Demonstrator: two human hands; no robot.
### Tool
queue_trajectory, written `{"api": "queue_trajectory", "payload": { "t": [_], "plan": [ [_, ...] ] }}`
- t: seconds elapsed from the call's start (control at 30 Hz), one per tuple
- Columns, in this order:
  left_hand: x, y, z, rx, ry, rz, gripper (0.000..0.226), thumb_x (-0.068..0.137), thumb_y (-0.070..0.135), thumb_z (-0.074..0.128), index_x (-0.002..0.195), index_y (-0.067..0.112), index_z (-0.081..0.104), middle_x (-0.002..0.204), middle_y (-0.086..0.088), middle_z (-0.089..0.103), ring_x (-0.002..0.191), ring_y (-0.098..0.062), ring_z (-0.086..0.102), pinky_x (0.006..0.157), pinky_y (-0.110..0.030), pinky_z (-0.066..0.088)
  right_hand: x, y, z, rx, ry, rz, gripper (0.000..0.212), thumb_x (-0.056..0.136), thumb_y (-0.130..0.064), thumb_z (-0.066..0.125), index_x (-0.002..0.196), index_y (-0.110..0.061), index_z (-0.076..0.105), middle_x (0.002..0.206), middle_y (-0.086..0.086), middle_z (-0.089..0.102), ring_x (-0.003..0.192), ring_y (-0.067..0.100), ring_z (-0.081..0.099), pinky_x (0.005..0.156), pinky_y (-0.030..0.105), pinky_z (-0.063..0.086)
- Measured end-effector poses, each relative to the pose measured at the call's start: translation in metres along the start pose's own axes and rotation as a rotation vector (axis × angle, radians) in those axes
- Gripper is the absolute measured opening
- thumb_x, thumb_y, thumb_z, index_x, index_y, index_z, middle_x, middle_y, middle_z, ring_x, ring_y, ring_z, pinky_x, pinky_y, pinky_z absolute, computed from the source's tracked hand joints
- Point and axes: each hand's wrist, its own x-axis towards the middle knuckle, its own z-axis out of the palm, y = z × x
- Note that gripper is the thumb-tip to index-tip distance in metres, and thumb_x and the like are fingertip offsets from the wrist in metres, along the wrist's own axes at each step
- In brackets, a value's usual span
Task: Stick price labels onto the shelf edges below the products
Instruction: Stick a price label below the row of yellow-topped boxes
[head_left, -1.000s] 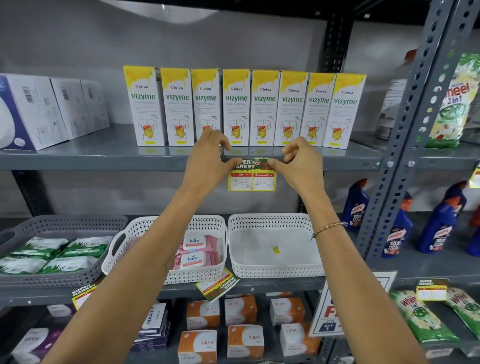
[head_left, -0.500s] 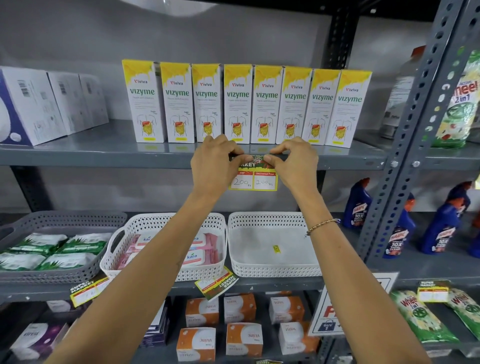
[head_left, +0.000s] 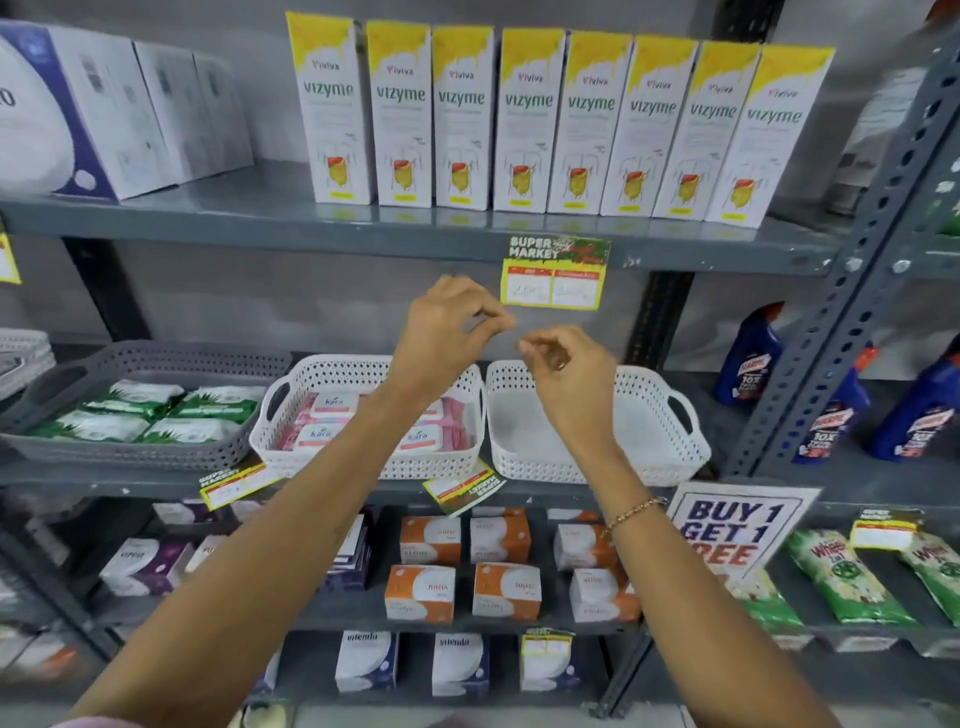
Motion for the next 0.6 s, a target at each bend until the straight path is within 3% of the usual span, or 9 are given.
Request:
{"api": "queue_trajectory", "payload": {
  "t": [0.13,0.23,0.37,0.43,0.5,0.6],
  "plan": [
    [-0.038,-0.025,0.008,-0.019,-0.223,-0.11,0.015,0.079,0.023,0.07,0.08,0.009,0.073,0.08,-0.008,0.069,0.078,-0.011,0.054,0.073,-0.024,0.043,-0.043,0.024,0.03,0.049,-0.096,0.273,0.005,0.079,-0.015,0.073,0.079,-0.01,0.072,0.074,-0.001,0.07,0.061,-0.005,0.058,0.063,0.007,0.044],
    [-0.062,-0.041,0.016,0.004,-0.389,-0.178,0.013,0.08,0.018,0.069,0.08,0.005,0.072,0.081,-0.01,0.07,0.075,-0.019,0.06,0.072,-0.018,0.039,-0.076,0.041,0.048,0.049,-0.165,0.523,0.005,0.08,-0.013,0.07,0.081,-0.008,0.072,0.076,0.003,0.071,0.066,0.006,0.061,0.064,0.008,0.047],
    [-0.089,-0.063,0.027,0.05,-0.581,-0.271,0.011,0.083,0.013,0.064,0.088,0.006,0.07,0.092,-0.008,0.072,0.082,-0.022,0.065,0.073,-0.016,0.038,-0.111,0.068,0.078,0.006,-0.267,0.875,0.021,0.082,-0.021,0.068,0.074,-0.001,0.071,0.072,0.01,0.068,0.068,0.018,0.062,0.071,0.033,0.053],
    [-0.103,-0.073,0.032,0.082,-0.645,-0.272,0.013,0.085,0.012,0.062,0.094,0.009,0.07,0.095,-0.004,0.072,0.085,-0.018,0.065,0.072,-0.015,0.037,-0.125,0.073,0.093,0.0,-0.32,1.035,0.031,0.083,-0.027,0.065,0.06,-0.006,0.064,0.063,0.009,0.065,0.058,0.019,0.06,0.058,0.031,0.053],
    [-0.115,-0.081,0.038,0.12,-0.719,-0.286,0.016,0.087,0.014,0.06,0.1,0.013,0.069,0.1,0.002,0.071,0.089,-0.013,0.062,0.074,-0.021,0.039,-0.137,0.073,0.105,0.095,-0.357,1.185,0.032,0.085,-0.031,0.065,0.06,-0.012,0.059,0.061,0.004,0.061,0.053,0.015,0.057,0.047,0.023,0.049],
    [-0.128,-0.093,0.044,0.138,-0.821,-0.288,0.016,0.087,0.013,0.059,0.1,0.016,0.068,0.106,-0.003,0.07,0.097,-0.02,0.062,0.082,-0.031,0.048,-0.147,0.07,0.121,0.39,-0.362,1.387,0.023,0.086,-0.03,0.066,0.082,-0.008,0.06,0.073,0.006,0.06,0.072,0.019,0.06,0.073,0.034,0.056]
  ]
}}
